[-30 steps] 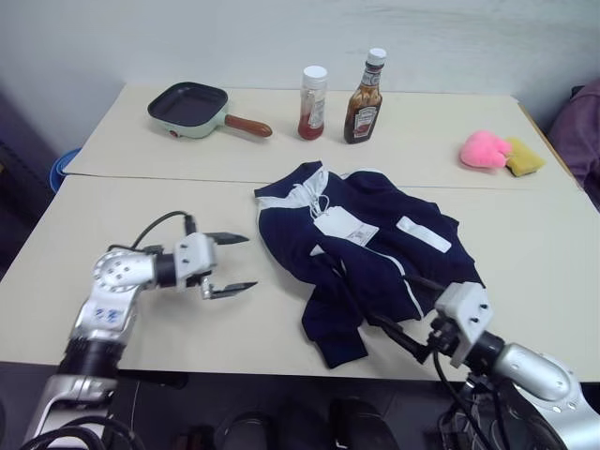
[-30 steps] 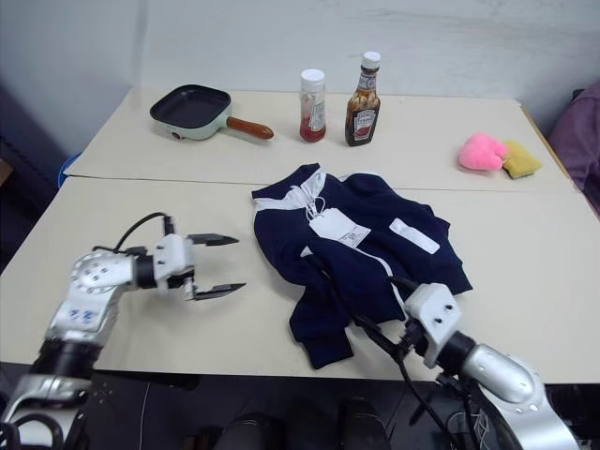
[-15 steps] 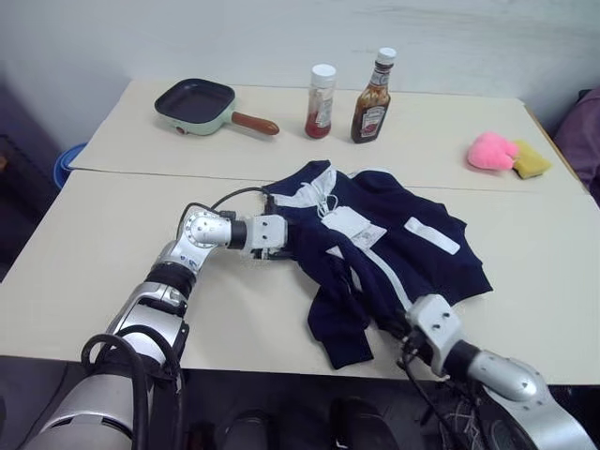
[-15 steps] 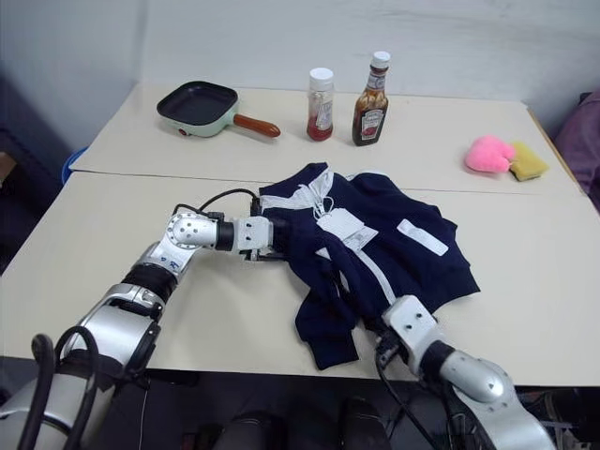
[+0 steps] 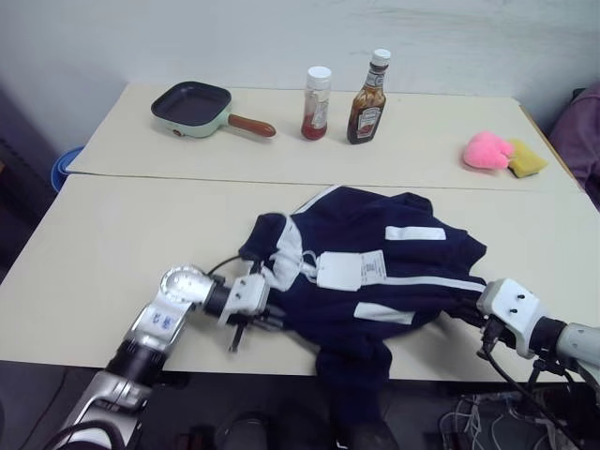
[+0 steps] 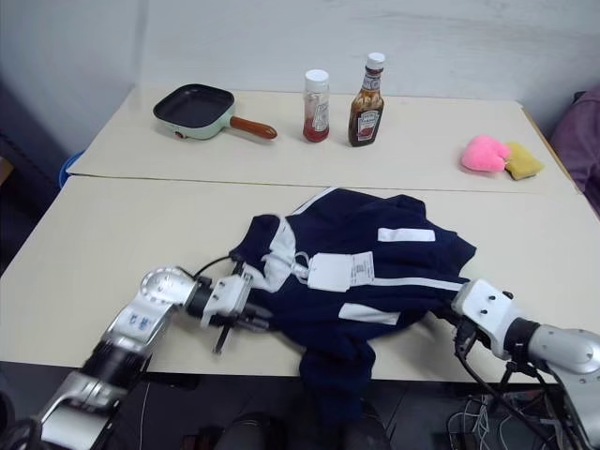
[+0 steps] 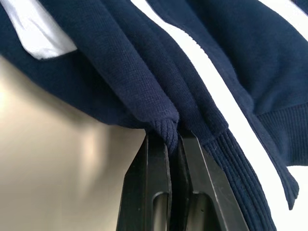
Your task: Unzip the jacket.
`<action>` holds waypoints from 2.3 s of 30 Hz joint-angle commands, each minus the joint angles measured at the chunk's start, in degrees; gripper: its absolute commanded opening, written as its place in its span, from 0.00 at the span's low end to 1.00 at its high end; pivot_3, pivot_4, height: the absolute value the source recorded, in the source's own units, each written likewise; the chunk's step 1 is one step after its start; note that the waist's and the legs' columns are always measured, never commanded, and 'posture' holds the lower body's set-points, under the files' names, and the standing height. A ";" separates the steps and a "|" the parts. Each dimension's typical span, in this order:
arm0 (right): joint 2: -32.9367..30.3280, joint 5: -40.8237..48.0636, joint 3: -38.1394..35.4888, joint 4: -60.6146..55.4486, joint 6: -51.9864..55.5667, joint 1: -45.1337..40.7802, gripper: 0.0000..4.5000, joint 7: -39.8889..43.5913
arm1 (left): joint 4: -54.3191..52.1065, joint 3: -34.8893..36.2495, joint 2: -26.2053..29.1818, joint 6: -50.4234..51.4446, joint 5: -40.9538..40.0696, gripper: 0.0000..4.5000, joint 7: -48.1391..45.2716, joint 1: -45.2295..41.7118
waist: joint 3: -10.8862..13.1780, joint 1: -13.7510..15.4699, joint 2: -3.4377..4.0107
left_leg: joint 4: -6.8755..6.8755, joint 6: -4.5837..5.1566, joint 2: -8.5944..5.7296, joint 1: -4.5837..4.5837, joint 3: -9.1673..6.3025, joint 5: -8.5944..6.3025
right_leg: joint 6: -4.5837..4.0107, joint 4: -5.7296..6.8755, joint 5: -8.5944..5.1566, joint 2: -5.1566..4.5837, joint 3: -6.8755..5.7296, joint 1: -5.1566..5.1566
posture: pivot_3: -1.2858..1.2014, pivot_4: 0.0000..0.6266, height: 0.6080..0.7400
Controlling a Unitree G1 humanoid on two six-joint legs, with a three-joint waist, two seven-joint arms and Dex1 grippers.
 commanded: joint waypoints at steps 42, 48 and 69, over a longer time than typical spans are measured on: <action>15.50 41.62 10.85 -10.91 49.80 -25.77 1.00 -23.81 | 6.31 9.88 3.30 -0.34 -8.51 0.99 -1.07 -7.19 | 0.22 0.24 0.19 | 0.05 -0.06 -0.32 -0.57 -0.87 0.16 | -0.20 0.14 -0.08 -0.37 -1.05 -0.02 | 0.52 0.24 1.00; 19.58 43.71 12.63 -10.09 55.03 -30.06 1.00 -27.45 | 8.34 9.78 2.24 -2.41 -7.42 0.99 -0.44 -8.03 | 0.22 0.19 0.20 | 0.10 -0.05 -0.31 -0.57 -0.89 0.19 | -0.20 0.22 -0.08 -0.41 -1.07 -0.01 | 0.52 0.24 1.00; 24.68 42.11 15.00 -5.83 58.45 -32.98 0.05 -25.03 | 24.61 2.50 -3.43 -10.54 6.81 1.00 5.47 -16.01 | 0.21 0.21 0.19 | 0.10 0.00 -0.39 -0.61 -0.95 0.22 | -0.18 0.25 -0.07 -0.43 -1.21 0.00 | 0.52 0.24 1.00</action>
